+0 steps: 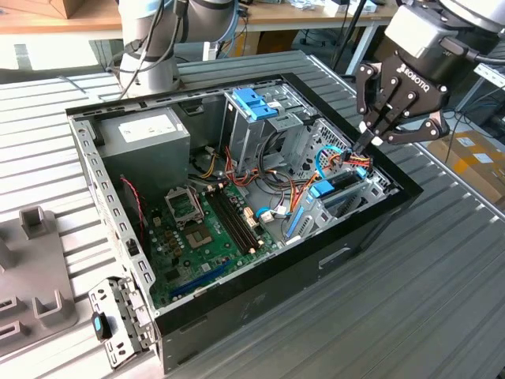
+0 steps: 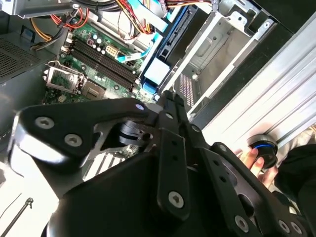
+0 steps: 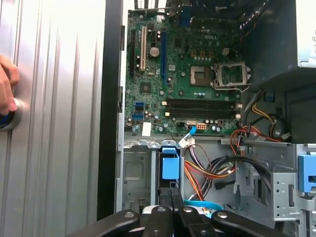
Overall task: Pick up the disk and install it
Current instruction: 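Insert the disk into the insertion slot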
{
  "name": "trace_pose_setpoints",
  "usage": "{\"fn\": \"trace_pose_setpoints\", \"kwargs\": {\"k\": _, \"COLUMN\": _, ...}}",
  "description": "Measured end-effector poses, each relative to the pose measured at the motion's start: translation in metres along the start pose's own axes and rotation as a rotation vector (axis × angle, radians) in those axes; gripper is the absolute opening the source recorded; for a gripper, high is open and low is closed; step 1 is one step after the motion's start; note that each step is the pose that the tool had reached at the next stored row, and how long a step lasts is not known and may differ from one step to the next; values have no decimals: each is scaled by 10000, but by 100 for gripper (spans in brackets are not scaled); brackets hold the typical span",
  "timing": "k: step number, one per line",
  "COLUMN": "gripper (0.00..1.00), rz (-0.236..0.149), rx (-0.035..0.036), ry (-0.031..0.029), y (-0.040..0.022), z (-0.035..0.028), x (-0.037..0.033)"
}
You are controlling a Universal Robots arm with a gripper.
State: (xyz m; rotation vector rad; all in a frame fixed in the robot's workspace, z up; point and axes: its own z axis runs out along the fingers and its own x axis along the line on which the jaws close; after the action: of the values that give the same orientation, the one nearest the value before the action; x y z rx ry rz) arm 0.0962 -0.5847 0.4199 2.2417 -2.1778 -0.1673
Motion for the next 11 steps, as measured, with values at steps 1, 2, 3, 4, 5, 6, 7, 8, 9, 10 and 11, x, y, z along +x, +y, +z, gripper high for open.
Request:
{"fn": "trace_pose_setpoints", "kwargs": {"k": 1, "gripper": 12, "rz": 1, "rx": -26, "ry": -1, "y": -8, "z": 12, "x": 1}}
{"fn": "trace_pose_setpoints", "kwargs": {"k": 2, "gripper": 11, "rz": 4, "rx": -70, "ry": -3, "y": -21, "z": 34, "x": 3}}
{"fn": "trace_pose_setpoints", "kwargs": {"k": 3, "gripper": 11, "rz": 6, "rx": -98, "ry": -3, "y": -29, "z": 47, "x": 4}}
{"fn": "trace_pose_setpoints", "kwargs": {"k": 4, "gripper": 11, "rz": 8, "rx": -124, "ry": -4, "y": -37, "z": 57, "x": 5}}
{"fn": "trace_pose_setpoints", "kwargs": {"k": 5, "gripper": 11, "rz": 9, "rx": -130, "ry": -2, "y": -37, "z": 59, "x": 5}}
{"fn": "trace_pose_setpoints", "kwargs": {"k": 6, "gripper": 11, "rz": 10, "rx": -133, "ry": -1, "y": -40, "z": 59, "x": 5}}
{"fn": "trace_pose_setpoints", "kwargs": {"k": 7, "gripper": 11, "rz": 8, "rx": -136, "ry": -3, "y": -46, "z": 60, "x": 6}}
{"fn": "trace_pose_setpoints", "kwargs": {"k": 8, "gripper": 11, "rz": 9, "rx": -138, "ry": -4, "y": -55, "z": 60, "x": 6}}
{"fn": "trace_pose_setpoints", "kwargs": {"k": 9, "gripper": 11, "rz": 9, "rx": -141, "ry": -5, "y": -67, "z": 59, "x": 7}}
{"fn": "trace_pose_setpoints", "kwargs": {"k": 10, "gripper": 11, "rz": 10, "rx": -145, "ry": -5, "y": -91, "z": 57, "x": 7}}
{"fn": "trace_pose_setpoints", "kwargs": {"k": 11, "gripper": 11, "rz": 10, "rx": -149, "ry": -4, "y": -109, "z": 55, "x": 7}}
